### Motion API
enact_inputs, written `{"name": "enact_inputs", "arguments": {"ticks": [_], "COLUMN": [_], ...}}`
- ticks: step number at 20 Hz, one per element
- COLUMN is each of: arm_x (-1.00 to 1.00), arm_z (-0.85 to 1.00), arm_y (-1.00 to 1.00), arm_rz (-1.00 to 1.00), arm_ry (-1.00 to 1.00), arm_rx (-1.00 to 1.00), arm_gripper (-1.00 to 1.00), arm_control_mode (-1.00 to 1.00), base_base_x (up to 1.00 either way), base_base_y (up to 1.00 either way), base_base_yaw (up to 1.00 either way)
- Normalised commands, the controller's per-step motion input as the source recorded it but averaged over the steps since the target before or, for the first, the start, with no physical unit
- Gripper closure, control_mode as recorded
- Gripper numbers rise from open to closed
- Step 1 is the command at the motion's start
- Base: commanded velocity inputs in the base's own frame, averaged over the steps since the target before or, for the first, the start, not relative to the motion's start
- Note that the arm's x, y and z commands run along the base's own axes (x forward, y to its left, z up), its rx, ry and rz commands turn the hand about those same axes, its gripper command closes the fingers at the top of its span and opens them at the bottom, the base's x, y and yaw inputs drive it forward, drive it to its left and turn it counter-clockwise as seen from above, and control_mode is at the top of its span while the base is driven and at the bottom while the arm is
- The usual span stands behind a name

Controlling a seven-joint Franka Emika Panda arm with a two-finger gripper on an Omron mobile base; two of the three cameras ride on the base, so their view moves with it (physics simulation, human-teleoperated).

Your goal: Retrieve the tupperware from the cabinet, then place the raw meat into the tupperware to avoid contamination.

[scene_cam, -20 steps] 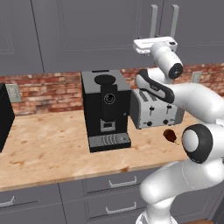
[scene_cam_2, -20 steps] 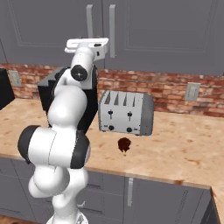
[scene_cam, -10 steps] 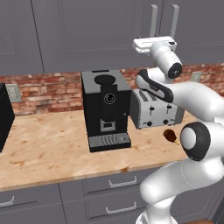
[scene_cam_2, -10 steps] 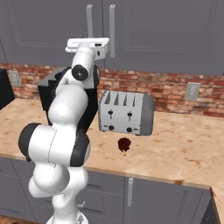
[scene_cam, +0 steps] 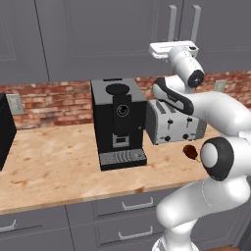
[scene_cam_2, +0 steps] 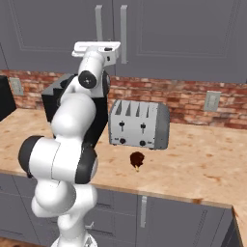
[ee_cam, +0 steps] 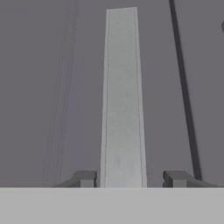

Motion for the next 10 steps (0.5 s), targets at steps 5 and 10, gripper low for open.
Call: {"name": "enact_inputs", "arguments": {"ticks": [5,10], "arm_x": [0.07,0.0], "arm_z": [0.0,0.0], "arm_y": [-0.06,0.0], "arm_rz": [0.0,0.0], "arm_ry": [0.0,0.0], "arm_rx": [0.0,0.0], "arm_gripper": [1.0,1.0], "arm_control_mode": [-1.0,-1.0], "base_base_x": [0.0,0.0], "base_base_y": [0.0,0.0], "base_base_yaw": [0.0,0.0]}}
